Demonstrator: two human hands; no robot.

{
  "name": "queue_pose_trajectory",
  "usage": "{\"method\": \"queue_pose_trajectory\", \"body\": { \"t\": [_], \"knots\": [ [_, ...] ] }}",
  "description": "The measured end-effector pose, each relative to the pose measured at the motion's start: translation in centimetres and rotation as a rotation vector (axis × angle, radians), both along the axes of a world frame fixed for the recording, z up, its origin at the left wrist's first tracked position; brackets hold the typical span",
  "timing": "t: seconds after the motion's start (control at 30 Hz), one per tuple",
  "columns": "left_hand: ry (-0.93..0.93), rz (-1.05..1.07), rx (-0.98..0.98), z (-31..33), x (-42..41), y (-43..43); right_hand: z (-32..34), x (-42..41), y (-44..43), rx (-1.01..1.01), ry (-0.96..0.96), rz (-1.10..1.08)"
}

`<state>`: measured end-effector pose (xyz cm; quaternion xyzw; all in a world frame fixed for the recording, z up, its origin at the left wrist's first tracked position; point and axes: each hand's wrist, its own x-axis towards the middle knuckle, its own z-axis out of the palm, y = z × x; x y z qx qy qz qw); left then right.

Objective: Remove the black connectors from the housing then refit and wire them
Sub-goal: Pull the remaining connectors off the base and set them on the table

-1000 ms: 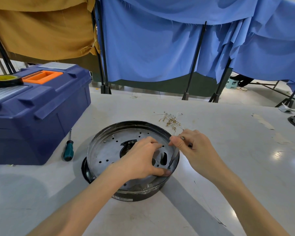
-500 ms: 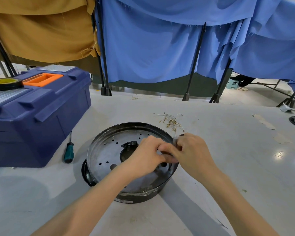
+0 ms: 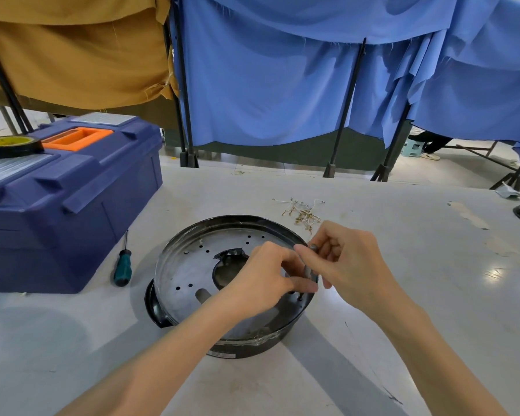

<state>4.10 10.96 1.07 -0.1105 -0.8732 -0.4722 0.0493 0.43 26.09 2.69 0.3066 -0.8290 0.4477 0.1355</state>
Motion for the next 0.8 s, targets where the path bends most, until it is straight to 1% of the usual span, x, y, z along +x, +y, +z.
{"method": "queue_pose_trajectory", "body": {
  "t": [0.1, 0.2, 0.27, 0.33, 0.4, 0.53, 0.6, 0.67, 0.73, 0.8],
  "knots": [
    [-0.021, -0.004, 0.004, 0.2, 0.0, 0.1, 0.0, 0.3, -0.6, 0.018, 0.047, -0.037],
    [-0.046, 0.044, -0.05, 0.0, -0.2, -0.1, 0.8, 0.1, -0.2, 0.076, 0.023, 0.031],
    [-0.052, 0.066, -0.075, -0.1, -0.3, -0.1, 1.1, 0.1, 0.2, 0.073, -0.011, 0.084],
    [-0.045, 0.046, -0.065, -0.1, -0.2, -0.1, 1.0, 0.3, 0.2, 0.056, -0.014, 0.088],
    [-0.036, 0.018, -0.042, 0.1, -0.1, -0.2, 0.8, 0.4, 0.0, 0.046, -0.021, 0.043],
    [-0.039, -0.004, 0.038, 0.2, 0.0, 0.0, 0.5, 0.7, -0.5, 0.014, -0.043, -0.117],
    [-0.038, 0.011, 0.023, 0.1, 0.0, 0.1, -0.2, 1.4, -1.0, -0.006, -0.007, -0.16],
    [-0.041, 0.004, 0.017, 0.0, 0.0, 0.1, -0.6, 1.9, -1.3, 0.05, 0.026, -0.171],
    [-0.057, -0.016, 0.021, 0.1, -0.1, -0.1, -0.3, 1.7, -0.7, 0.108, -0.001, -0.149],
    [-0.077, -0.038, 0.006, 0.2, -0.2, -0.1, 0.8, 1.1, 0.3, 0.112, -0.032, -0.126]
  ]
}}
